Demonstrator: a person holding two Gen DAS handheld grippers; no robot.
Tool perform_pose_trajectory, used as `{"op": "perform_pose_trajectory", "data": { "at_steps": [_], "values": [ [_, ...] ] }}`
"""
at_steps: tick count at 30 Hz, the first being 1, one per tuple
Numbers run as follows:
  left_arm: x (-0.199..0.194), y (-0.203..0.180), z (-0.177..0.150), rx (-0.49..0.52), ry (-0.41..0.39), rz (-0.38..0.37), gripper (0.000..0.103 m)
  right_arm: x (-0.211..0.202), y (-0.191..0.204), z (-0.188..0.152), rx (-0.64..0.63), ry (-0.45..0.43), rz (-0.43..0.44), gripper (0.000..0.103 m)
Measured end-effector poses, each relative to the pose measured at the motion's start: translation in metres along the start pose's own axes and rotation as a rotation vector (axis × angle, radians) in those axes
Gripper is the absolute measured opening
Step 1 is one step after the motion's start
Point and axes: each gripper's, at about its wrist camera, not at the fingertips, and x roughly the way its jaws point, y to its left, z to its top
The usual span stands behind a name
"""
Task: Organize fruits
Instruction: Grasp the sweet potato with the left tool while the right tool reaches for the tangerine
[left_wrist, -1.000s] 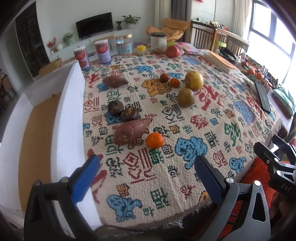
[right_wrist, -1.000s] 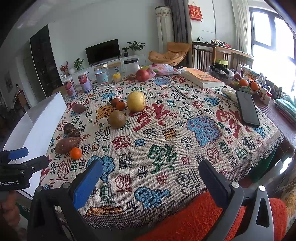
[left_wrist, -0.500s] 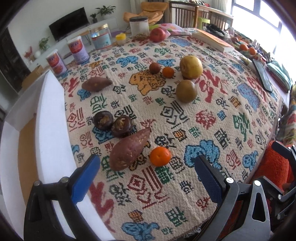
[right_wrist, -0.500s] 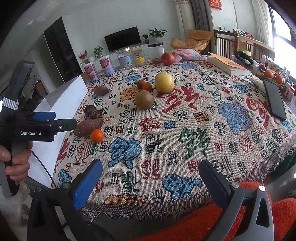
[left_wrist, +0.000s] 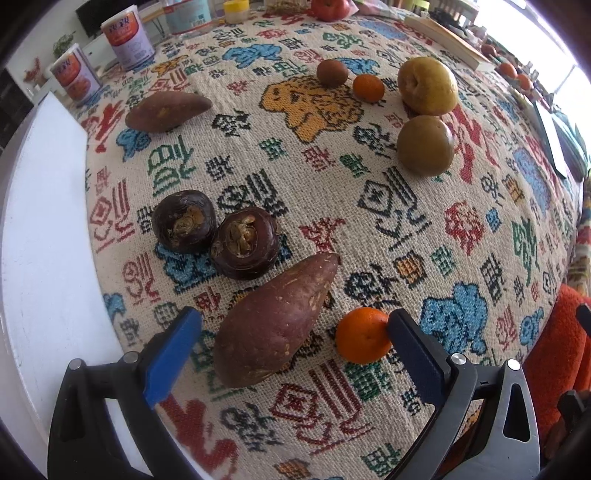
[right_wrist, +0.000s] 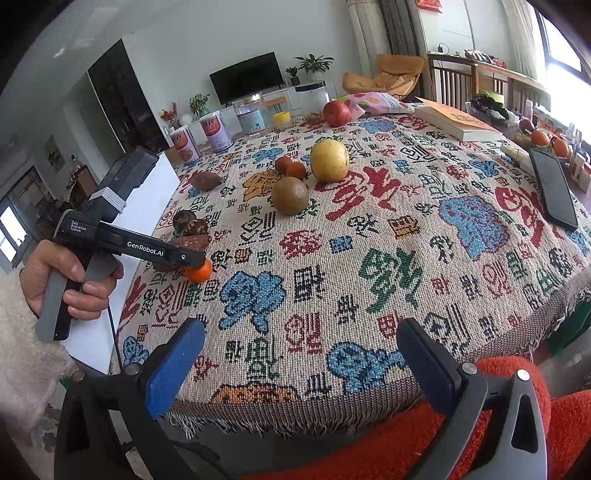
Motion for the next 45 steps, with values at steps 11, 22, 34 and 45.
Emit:
{"op": "perform_pose_trajectory", "data": {
  "at_steps": [11, 22, 34, 45],
  "values": [
    [0.002, 0.035, 0.001, -0.116, 0.04, -0.048, 0.095, 0.001, -0.001, 0.0, 0.004, 0.003, 0.006, 0.103],
    [-0.005, 0.062, -0.014, -0.209, 0.069, -0.153, 0.06, 0.003, 0.001, 0.0, -0.003, 0.006, 0.005, 0.103],
    [-0.02, 0.052, -0.023, -0.186, -0.01, -0.086, 0.06, 0.014, 0.004, -0.002, -0.019, 0.05, 0.025, 0.103],
    [-0.013, 0.043, -0.023, -0.198, -0.019, -0.099, 0.044, 0.024, 0.007, 0.011, -0.043, 0.102, 0.109, 0.103]
  ]
}}
